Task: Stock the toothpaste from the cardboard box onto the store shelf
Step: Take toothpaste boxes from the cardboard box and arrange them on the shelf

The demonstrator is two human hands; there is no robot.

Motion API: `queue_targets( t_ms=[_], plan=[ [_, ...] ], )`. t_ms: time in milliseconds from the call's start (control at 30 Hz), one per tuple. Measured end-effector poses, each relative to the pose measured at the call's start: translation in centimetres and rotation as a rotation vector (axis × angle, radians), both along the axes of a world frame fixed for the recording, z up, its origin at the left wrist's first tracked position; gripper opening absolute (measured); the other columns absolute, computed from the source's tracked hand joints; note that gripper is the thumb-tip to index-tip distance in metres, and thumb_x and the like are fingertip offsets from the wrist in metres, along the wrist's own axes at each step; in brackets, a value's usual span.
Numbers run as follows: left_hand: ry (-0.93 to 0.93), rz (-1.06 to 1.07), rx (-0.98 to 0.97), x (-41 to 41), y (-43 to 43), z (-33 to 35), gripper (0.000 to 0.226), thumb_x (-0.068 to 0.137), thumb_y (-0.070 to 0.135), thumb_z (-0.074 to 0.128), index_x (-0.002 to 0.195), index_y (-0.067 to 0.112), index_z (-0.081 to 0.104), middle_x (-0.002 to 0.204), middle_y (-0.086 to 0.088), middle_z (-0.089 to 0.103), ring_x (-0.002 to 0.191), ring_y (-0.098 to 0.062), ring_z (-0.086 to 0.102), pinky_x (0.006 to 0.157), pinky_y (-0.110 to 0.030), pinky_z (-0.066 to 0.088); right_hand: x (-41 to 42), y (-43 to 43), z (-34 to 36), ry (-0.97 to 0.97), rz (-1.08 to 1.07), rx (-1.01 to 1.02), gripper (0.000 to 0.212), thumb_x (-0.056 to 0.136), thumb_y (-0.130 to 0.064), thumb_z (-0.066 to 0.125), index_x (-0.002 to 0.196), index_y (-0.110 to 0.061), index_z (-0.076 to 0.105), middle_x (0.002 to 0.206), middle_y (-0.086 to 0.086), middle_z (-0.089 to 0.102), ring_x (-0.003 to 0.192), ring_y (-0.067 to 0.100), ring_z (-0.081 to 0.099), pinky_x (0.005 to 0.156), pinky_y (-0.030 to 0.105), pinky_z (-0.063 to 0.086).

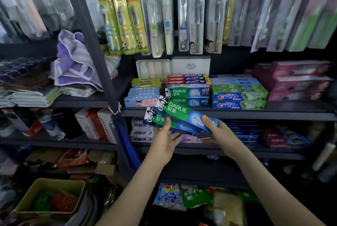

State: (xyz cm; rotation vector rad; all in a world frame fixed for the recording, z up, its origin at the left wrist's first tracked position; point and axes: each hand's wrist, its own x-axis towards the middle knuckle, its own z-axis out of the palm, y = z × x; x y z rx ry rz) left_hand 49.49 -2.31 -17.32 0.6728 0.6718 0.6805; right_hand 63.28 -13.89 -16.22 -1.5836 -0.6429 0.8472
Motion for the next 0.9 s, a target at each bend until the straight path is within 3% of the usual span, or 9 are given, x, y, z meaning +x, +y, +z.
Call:
queue_targets(
  t_ms=[67,133,200,367,500,567,667,767,900],
  plan=[
    [-0.019,-0.046,-0.056,0.6,-1.1,0.5,0.047,0.095,0.026,0.057,0.137,0.010,0.044,0.136,-0.020,0.052,0.123,-0.036,0.053,0.090,-0.045,0.051,0.9,-0.8,-0.5,0.070,-0.007,0.056,0.062,0.080,-0.059,0.065,0.123,-0.016,0.056,0.113,0.003,0.069,0.097,0.020,0.069,0.086,0.041,0.056],
    [-0.012,-0.073,-0.053,1.0,-1.8,1.0,0.028,0.094,0.024,0.057,0.118,0.009,0.058,0.124,-0.016,0.059,0.113,-0.030,0.057,0.095,-0.044,0.049,1.7,-1.5,-1.0,0.132,-0.009,0.108,0.045,0.088,-0.042,0.062,0.121,-0.012,0.056,0.114,0.008,0.068,0.099,0.021,0.068,0.082,0.035,0.057],
    [0.008,-0.031,-0.004,1.4,-2.1,1.3,0.019,0.093,0.027,0.059,0.105,0.012,0.061,0.111,-0.012,0.061,0.100,-0.023,0.059,0.094,-0.039,0.047,2.2,-2.3,-1.0,0.145,-0.003,0.144,0.051,0.083,-0.043,0.066,0.121,-0.011,0.056,0.116,0.009,0.067,0.100,0.020,0.068,0.081,0.032,0.056],
    [0.017,0.108,0.087,1.2,-1.4,0.7,0.074,0.073,0.046,0.070,0.136,0.020,0.040,0.123,-0.015,0.059,0.107,-0.028,0.062,0.085,-0.039,0.055,3.7,-2.6,-1.1,-0.014,0.009,0.099,0.088,0.056,-0.067,0.072,0.126,-0.019,0.049,0.118,0.005,0.065,0.102,0.018,0.066,0.095,0.041,0.051],
    [0.114,0.087,0.325,0.9,0.0,-0.3,0.052,0.083,0.032,0.070,0.127,0.028,0.042,0.131,-0.011,0.059,0.116,-0.025,0.060,0.095,-0.039,0.052,3.7,-1.4,-0.9,-0.188,0.044,-0.008,0.084,0.072,-0.065,0.066,0.142,-0.029,0.035,0.132,-0.002,0.049,0.119,0.020,0.053,0.092,0.035,0.042],
    [0.120,0.075,0.366,0.6,0.9,-0.2,0.044,0.086,0.028,0.068,0.126,0.028,0.047,0.130,-0.008,0.060,0.117,-0.023,0.060,0.097,-0.038,0.050,3.8,-0.6,-0.8,-0.249,0.043,-0.018,0.104,0.062,-0.076,0.066,0.147,-0.028,0.028,0.140,-0.002,0.046,0.124,0.020,0.050,0.100,0.039,0.043],
    [0.178,0.036,0.437,0.4,2.5,-0.2,0.071,0.074,0.043,0.073,0.137,0.026,0.044,0.134,-0.002,0.058,0.117,-0.018,0.059,0.084,-0.026,0.049,3.8,0.6,-0.4,-0.336,0.036,-0.028,0.109,0.064,-0.075,0.065,0.150,-0.027,0.020,0.152,-0.001,0.032,0.134,0.022,0.040,0.108,0.043,0.037],
    [0.337,0.011,0.533,0.7,4.0,0.0,0.100,0.059,0.066,0.071,0.146,0.036,0.031,0.149,0.001,0.042,0.130,-0.019,0.047,0.103,-0.039,0.043,4.2,1.9,-0.5,-0.421,0.016,-0.024,0.091,0.082,-0.053,0.063,0.153,-0.022,0.015,0.157,-0.001,0.020,0.142,0.020,0.026,0.110,0.040,0.029],
    [0.511,-0.013,0.768,1.3,6.1,0.5,0.079,0.085,0.056,0.057,0.151,0.029,0.023,0.157,0.003,0.023,0.139,-0.021,0.033,0.110,-0.041,0.033,5.1,3.7,-0.2,-0.510,0.002,-0.040,0.096,0.079,-0.054,0.064,0.153,-0.024,0.012,0.160,-0.001,0.013,0.145,0.020,0.017,0.114,0.043,0.026]
  ],
)
